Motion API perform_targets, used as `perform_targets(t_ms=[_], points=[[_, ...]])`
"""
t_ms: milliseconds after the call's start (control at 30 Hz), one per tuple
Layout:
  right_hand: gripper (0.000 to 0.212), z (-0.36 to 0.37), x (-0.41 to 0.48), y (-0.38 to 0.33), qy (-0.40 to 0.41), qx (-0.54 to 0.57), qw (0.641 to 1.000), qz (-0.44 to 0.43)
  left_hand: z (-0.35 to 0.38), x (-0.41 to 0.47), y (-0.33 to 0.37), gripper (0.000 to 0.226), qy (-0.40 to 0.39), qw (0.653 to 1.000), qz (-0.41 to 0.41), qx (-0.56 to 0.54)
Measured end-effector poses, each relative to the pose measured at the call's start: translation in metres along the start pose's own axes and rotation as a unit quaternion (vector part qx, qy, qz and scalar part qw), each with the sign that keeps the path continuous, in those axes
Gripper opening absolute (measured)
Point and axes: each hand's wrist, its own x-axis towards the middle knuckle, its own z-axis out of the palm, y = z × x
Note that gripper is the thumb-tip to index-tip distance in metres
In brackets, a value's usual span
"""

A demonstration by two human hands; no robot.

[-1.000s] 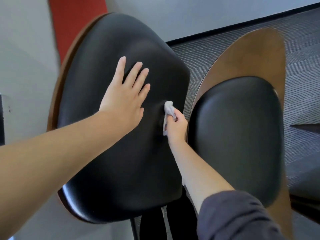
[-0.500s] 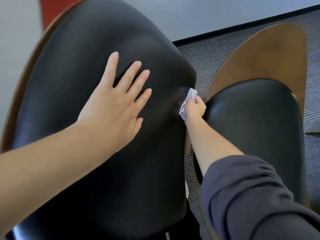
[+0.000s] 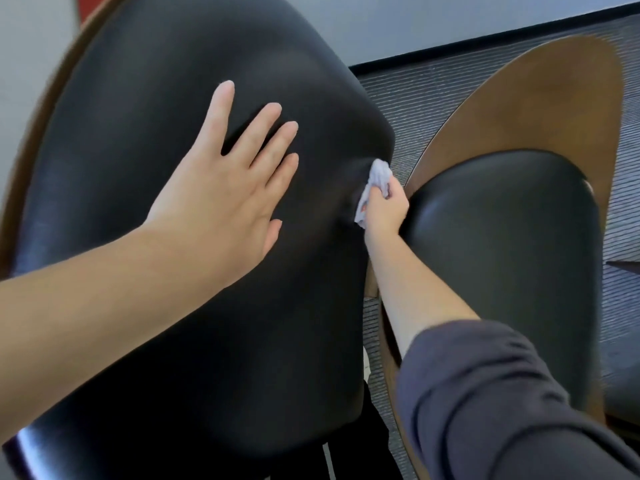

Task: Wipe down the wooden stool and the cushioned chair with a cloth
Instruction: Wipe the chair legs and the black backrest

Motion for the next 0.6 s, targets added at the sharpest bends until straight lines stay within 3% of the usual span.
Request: perform_targets(t_ms=[100, 167, 333, 433, 533, 600], points=[[0.014, -0.014, 0.012, 0.030, 0.015, 0.011, 0.995, 0.096, 0.002, 0.000, 0.000, 0.076, 0.005, 1.000, 0.000, -0.001], [0.020, -0.013, 0.006, 0.031, 0.019, 0.020, 0.994, 0.103, 0.002, 0.000, -0.001, 0.076, 0.007, 1.000, 0.000, -0.004], [0.029, 0.003, -0.049, -0.008, -0.029, 0.021, 0.999, -0.001, 0.000, -0.001, -0.003, 0.074, 0.023, 1.000, 0.002, -0.009], [0.029, 0.001, -0.110, -0.013, -0.103, -0.007, 0.989, -0.107, -0.002, -0.002, -0.003, 0.072, 0.027, 0.999, -0.001, -0.020], [0.025, -0.011, -0.149, -0.009, -0.148, -0.002, 0.984, -0.099, -0.002, -0.003, -0.003, 0.070, 0.033, 0.999, 0.002, -0.021], [0.025, -0.007, -0.138, -0.003, -0.132, -0.002, 0.988, -0.083, -0.001, -0.004, -0.003, 0.069, 0.035, 0.999, 0.005, -0.020]])
